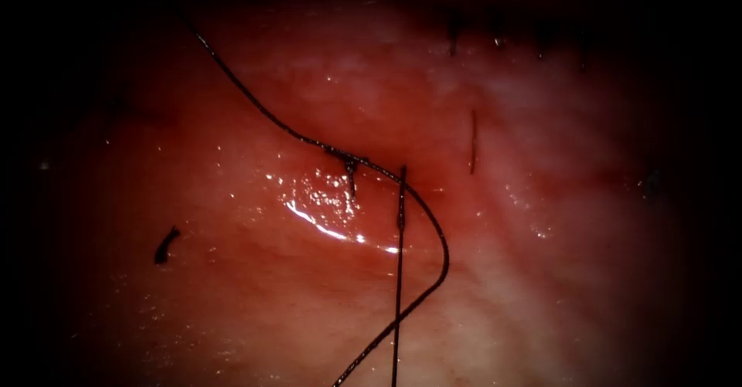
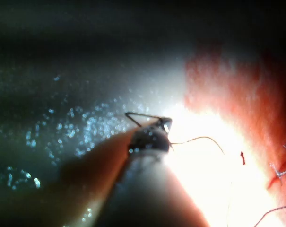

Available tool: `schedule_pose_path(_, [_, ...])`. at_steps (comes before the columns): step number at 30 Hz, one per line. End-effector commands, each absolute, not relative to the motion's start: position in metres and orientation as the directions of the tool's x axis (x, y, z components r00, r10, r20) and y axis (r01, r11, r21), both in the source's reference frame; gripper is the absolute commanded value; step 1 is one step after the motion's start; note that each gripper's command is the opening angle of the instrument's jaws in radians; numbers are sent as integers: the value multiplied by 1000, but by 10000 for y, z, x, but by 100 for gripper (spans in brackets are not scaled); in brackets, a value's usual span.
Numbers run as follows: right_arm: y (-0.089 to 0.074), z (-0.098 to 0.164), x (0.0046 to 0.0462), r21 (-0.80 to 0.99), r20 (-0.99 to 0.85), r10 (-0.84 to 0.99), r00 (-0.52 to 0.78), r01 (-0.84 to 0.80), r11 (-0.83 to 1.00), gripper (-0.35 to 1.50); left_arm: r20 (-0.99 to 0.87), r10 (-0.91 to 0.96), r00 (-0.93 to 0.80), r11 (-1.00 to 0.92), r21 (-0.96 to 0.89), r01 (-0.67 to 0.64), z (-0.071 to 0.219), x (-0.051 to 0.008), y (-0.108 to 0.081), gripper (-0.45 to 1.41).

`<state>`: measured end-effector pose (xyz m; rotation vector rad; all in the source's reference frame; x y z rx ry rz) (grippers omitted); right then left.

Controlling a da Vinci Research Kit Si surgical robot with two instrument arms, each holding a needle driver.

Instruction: Wound Closure

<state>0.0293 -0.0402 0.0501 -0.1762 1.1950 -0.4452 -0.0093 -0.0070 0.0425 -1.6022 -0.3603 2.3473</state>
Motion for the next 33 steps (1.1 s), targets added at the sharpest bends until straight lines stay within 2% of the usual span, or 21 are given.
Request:
schedule_pose_path(1, [-409, 502, 299, -362, -857, -425, 293, 245, 899, -35, -863, 360, -355, -932, -352, -90, 432, -99, -71, -45])
schedule_pose_path(14, [-416, 491, 301, -358, -856, -429, 288, 267, 895, -35, -847, 353, -396, -935, -336, -114, 438, -92, -69, -45])
schedule_pose_path(15, [-413, 492, 301, -356, -857, -426, 290, 265, 896, -16, -845, 353, -401, -935, -334, -118, 438, -92, -70, -45])
schedule_pose_path(16, [-408, 492, 301, -334, -867, -401, 297, 252, 908, 29, -844, 352, -404, -935, -334, -116, 439, -92, -70, -45])
schedule_pose_path(19, [-395, 491, 294, -250, -896, -302, 327, 191, 949, 100, -843, 351, -408, -936, -330, -122, 440, -89, -69, -45])
schedule_pose_path(20, [-391, 491, 290, -223, -901, -271, 338, 173, 959, 112, -842, 350, -411, -936, -328, -126, 441, -88, -68, -45])
schedule_pose_path(24, [-372, 496, 254, -169, -898, -207, 389, 129, 977, 117, -831, 349, -434, -937, -311, -158, 447, -80, -63, -45])
schedule_pose_path(25, [-355, 502, 228, -143, -874, -171, 454, 96, 985, 117, -821, 356, -446, -934, -305, -184, 451, -76, -59, -45])
schedule_pose_path(28, [-340, 511, 205, -134, -851, -147, 505, 62, 989, 122, -806, 366, -465, -930, -293, -224, 456, -71, -53, -45])
schedule_pose_path(32, [-304, 540, 147, -127, -786, -67, 614, -55, 990, 128, -780, 375, -501, -922, -260, -286, 466, -54, -42, -45])
schedule_pose_path(33, [-304, 540, 147, -127, -786, -67, 614, -55, 990, 128, -780, 375, -501, -922, -260, -286, 466, -54, -42, -45])
